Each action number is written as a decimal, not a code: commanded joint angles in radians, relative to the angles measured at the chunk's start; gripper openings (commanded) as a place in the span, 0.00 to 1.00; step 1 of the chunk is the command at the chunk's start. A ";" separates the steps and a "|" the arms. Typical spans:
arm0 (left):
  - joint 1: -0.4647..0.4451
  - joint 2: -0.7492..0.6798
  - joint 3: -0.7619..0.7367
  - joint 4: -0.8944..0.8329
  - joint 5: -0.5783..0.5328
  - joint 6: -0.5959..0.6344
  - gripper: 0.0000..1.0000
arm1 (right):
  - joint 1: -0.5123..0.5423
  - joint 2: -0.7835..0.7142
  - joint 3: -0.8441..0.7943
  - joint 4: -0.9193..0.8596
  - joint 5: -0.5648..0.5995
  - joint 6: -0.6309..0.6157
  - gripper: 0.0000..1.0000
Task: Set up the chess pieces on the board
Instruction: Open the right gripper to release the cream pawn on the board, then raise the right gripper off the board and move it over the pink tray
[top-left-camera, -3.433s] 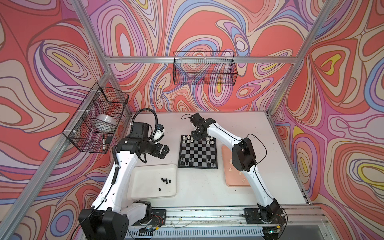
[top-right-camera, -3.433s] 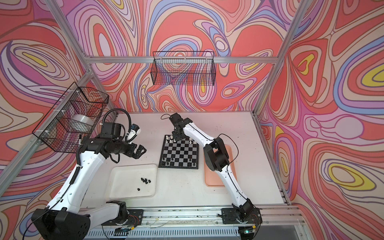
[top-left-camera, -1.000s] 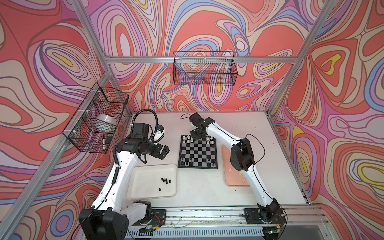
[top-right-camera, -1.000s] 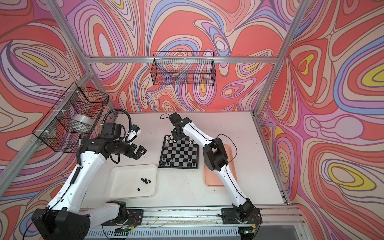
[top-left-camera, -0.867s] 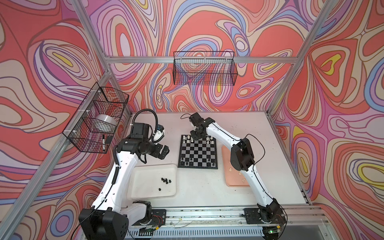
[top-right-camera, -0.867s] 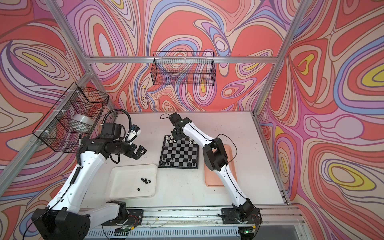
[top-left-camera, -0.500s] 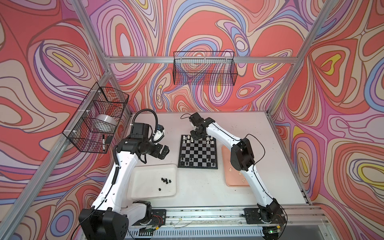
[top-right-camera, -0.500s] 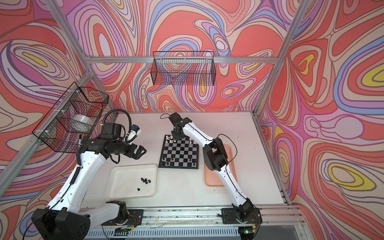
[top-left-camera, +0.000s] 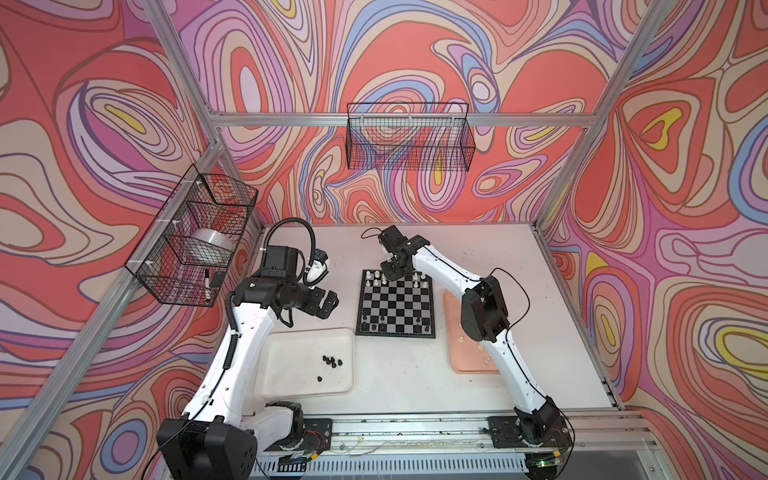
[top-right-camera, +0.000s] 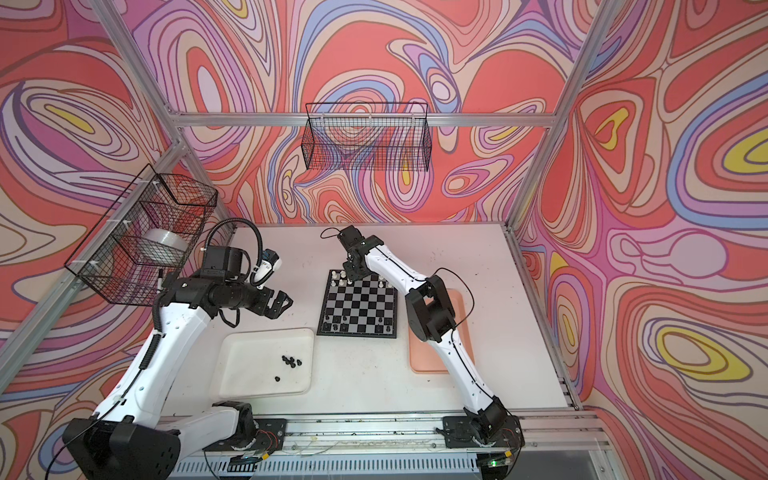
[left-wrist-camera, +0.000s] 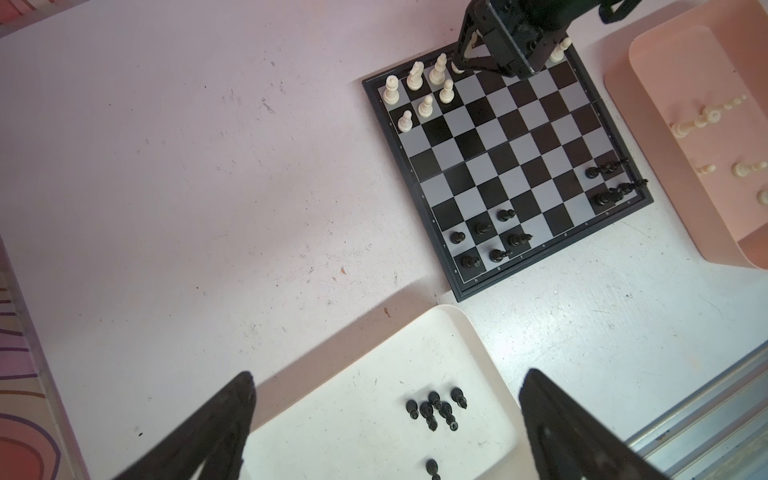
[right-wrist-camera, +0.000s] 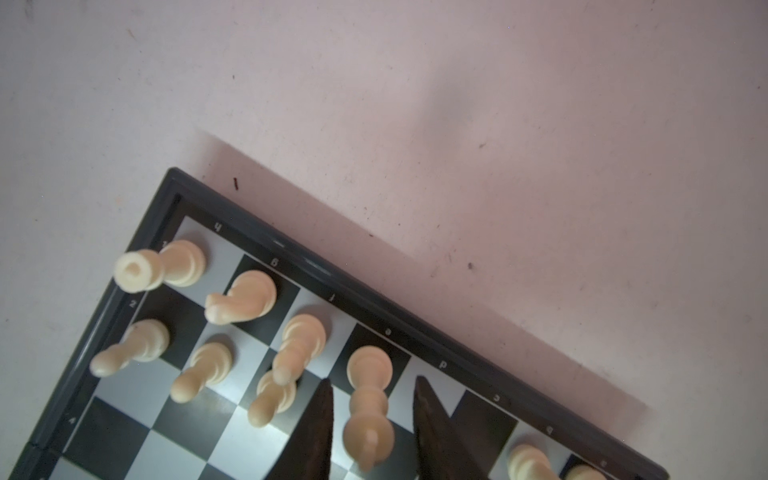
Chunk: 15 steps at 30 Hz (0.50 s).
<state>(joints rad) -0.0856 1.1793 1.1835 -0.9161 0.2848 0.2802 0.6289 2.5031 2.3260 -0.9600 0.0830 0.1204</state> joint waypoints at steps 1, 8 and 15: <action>-0.003 -0.016 -0.009 0.000 0.006 0.002 1.00 | 0.005 -0.048 -0.011 -0.006 0.014 -0.006 0.33; -0.003 -0.014 -0.009 -0.003 0.006 0.001 1.00 | 0.005 -0.069 0.001 -0.008 0.014 -0.010 0.33; -0.003 -0.011 -0.005 -0.004 0.008 0.001 1.00 | 0.005 -0.080 0.010 -0.023 0.008 -0.013 0.34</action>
<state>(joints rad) -0.0856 1.1793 1.1835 -0.9157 0.2848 0.2798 0.6289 2.4691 2.3238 -0.9623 0.0860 0.1158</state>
